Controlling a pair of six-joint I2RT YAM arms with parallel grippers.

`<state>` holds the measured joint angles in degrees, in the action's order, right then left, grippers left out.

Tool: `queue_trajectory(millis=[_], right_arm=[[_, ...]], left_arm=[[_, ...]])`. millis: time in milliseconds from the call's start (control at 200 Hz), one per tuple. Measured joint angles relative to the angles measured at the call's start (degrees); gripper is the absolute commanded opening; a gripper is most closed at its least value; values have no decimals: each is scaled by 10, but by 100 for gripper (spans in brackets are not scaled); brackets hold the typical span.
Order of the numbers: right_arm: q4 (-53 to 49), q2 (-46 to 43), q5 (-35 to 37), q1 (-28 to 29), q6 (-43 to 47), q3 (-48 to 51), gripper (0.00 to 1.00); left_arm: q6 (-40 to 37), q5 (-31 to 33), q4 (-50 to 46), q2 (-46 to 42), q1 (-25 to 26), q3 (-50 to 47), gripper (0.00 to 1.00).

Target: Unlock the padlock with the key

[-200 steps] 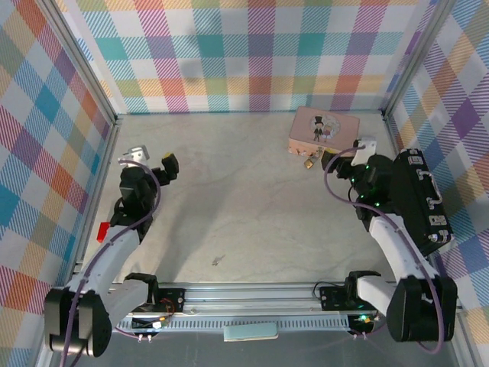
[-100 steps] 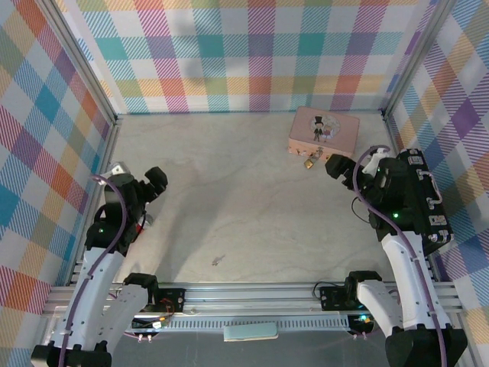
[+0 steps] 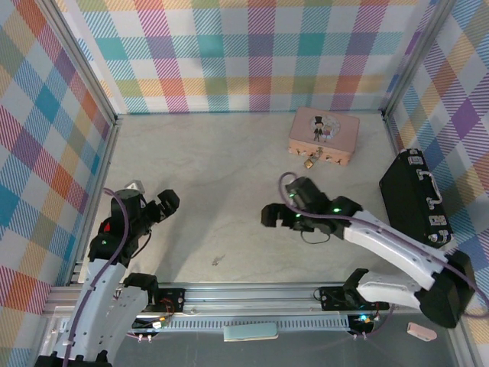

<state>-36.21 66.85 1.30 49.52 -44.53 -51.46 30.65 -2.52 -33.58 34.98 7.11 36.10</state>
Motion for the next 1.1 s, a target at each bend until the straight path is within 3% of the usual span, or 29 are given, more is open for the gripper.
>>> queue_trajectory(millis=[200, 430, 775, 1100], right_arm=[[-12, 147, 14, 115, -33, -73, 93], [-14, 309, -32, 172, -36, -159, 78], [-25, 414, -85, 199, -33, -237, 55], [-49, 490, -94, 205, -29, -325, 44]], left_arm=[[0, 0, 1, -49, 2, -37, 100], [0, 18, 0, -99, 3, -38, 100], [0, 21, 1, -108, 3, -40, 100], [0, 21, 1, -115, 3, -40, 100]])
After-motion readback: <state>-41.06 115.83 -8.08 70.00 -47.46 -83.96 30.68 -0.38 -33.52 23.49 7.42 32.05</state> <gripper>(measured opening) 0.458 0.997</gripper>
